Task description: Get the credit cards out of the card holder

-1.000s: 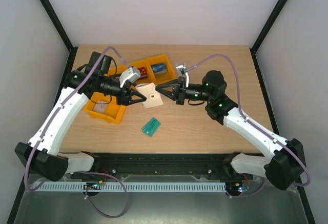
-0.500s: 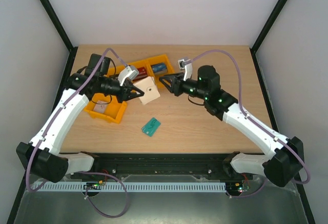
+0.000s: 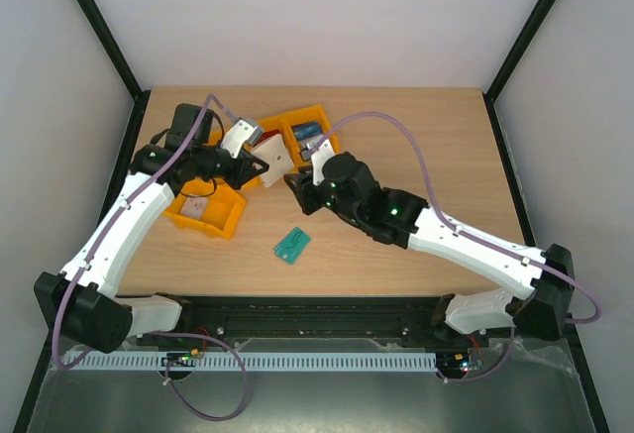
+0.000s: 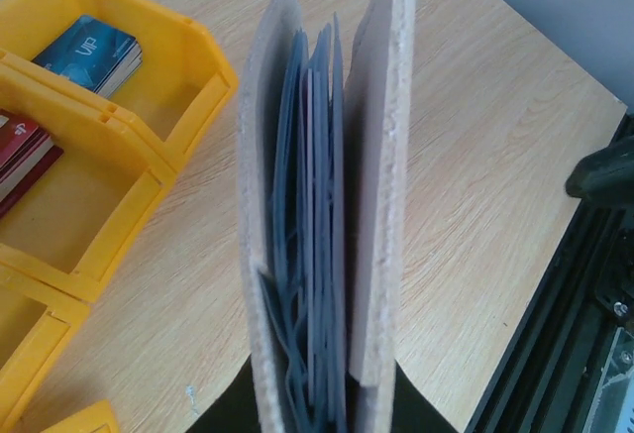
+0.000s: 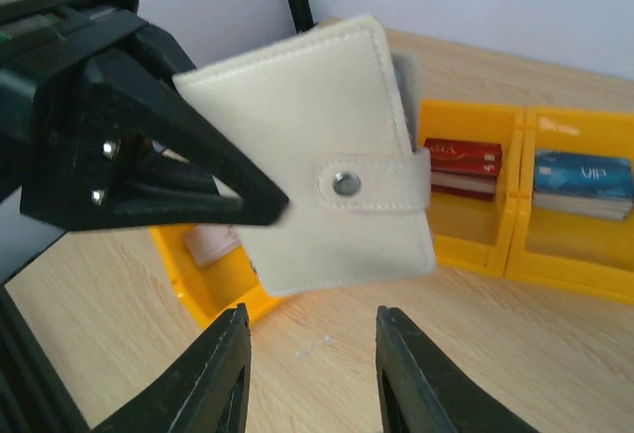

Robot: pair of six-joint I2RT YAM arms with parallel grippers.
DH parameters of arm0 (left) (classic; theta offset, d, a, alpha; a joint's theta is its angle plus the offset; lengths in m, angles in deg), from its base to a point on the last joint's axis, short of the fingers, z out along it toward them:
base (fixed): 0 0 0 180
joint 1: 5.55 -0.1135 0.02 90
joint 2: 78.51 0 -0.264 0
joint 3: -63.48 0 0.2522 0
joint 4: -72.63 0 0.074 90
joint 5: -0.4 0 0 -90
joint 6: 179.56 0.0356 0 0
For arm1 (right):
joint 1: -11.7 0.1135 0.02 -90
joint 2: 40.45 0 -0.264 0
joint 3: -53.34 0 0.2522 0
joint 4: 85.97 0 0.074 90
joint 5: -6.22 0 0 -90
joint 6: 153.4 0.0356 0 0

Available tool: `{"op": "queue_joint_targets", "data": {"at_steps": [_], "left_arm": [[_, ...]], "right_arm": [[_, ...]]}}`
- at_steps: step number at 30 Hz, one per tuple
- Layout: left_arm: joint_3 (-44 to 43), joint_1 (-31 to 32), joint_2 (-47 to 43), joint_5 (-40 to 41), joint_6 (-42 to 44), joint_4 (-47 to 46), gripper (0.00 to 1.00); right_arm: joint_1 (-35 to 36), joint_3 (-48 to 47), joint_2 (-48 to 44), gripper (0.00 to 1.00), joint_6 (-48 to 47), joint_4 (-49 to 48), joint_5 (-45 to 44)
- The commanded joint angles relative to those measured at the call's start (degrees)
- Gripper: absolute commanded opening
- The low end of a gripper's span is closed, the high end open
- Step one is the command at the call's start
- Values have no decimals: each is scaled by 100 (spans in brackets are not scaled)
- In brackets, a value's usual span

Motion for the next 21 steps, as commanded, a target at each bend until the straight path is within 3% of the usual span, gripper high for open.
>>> {"op": "queue_joint_targets", "data": {"at_steps": [1,11,17,21], "left_arm": [[11,-24,-38,-7,-91,-139,2],[-14,-28,-49,-227,-53,-89,2],[-26,-26,-55,-380,-7,-54,2],[-19,-27,-71,-443,34,-21,2]], "right_arm": [[120,-483,480,35,-216,-312,-373],[152,-1213,1440,29,-92,-207,-1273],[155,-1306,1708,17,60,12,-2071],[145,-1328,1810,2,152,170,-2383]]}}
